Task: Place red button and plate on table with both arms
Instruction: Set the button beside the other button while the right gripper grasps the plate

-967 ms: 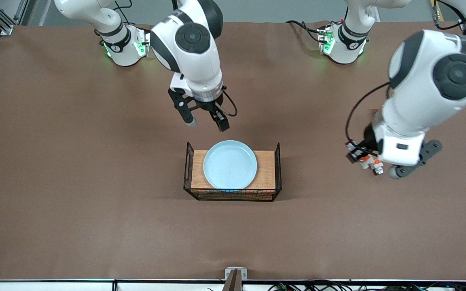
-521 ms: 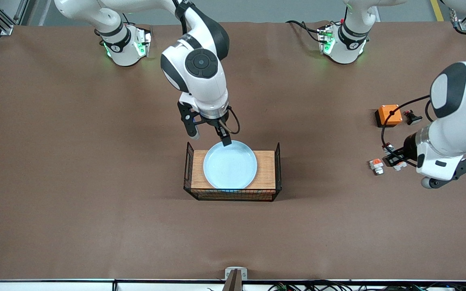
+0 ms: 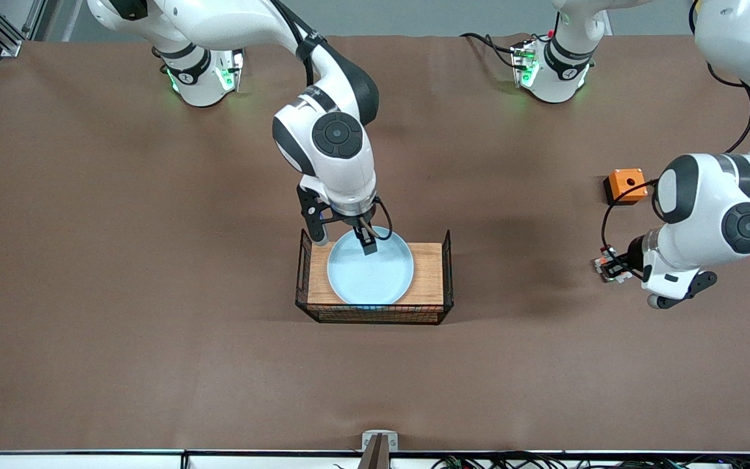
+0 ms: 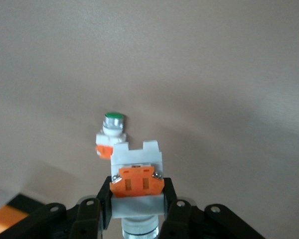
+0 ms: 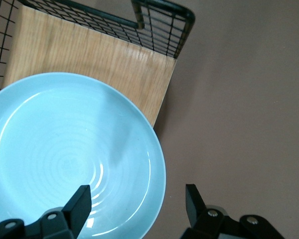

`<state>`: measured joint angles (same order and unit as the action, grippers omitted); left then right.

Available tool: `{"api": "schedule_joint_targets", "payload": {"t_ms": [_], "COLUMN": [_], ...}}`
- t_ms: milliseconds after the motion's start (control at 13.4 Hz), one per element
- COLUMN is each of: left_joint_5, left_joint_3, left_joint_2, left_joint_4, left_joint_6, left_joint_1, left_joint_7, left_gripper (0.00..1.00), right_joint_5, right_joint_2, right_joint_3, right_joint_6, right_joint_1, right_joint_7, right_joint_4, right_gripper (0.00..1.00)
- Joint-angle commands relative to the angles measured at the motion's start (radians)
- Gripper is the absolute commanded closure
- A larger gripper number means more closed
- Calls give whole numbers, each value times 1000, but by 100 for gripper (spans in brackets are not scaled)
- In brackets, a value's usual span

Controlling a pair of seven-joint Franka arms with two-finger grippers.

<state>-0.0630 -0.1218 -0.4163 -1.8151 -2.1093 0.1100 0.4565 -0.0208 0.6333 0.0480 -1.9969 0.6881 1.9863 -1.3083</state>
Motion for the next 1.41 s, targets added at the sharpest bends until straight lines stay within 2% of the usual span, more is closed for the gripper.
{"api": "schedule_joint_targets", "payload": {"t_ms": [0,521,670,967,1042,1116,1265,1340], "left_joint_5": [5,-3,-32,-67,-70,-70,-70,-70], "left_joint_3": [1,4,1,2,2,4,2,2], "left_joint_2": [-18,-108,-134,-166,-170,-176,-162,-141], "left_joint_4": [-23,-30,-42,-61,-64,-66,-67,-70], "left_joint_6": [-60,-110,-161,-219,-225,-227,-218,-200], "left_joint_1": [68,198,230,232,232,234,232,234], "left_joint_7": [-148,-392,-407,-410,-410,-410,-409,-413], "left_gripper": [99,99,99,89,82,71,25,16], "right_joint_5": [-28,-44,-47,-48,-47,-47,-47,-48], "right_joint_2": [26,49,49,48,48,48,48,48], "right_joint_3": [6,6,6,6,6,6,6,6], "right_joint_6": [6,3,3,3,1,0,-5,-13], "right_joint_1": [-4,1,1,8,10,8,8,8], "right_joint_7": [22,17,14,-20,-20,-21,-21,-21], "right_joint_4": [34,29,29,32,32,32,30,29], "right_gripper": [25,27,41,71,75,79,83,85]}}
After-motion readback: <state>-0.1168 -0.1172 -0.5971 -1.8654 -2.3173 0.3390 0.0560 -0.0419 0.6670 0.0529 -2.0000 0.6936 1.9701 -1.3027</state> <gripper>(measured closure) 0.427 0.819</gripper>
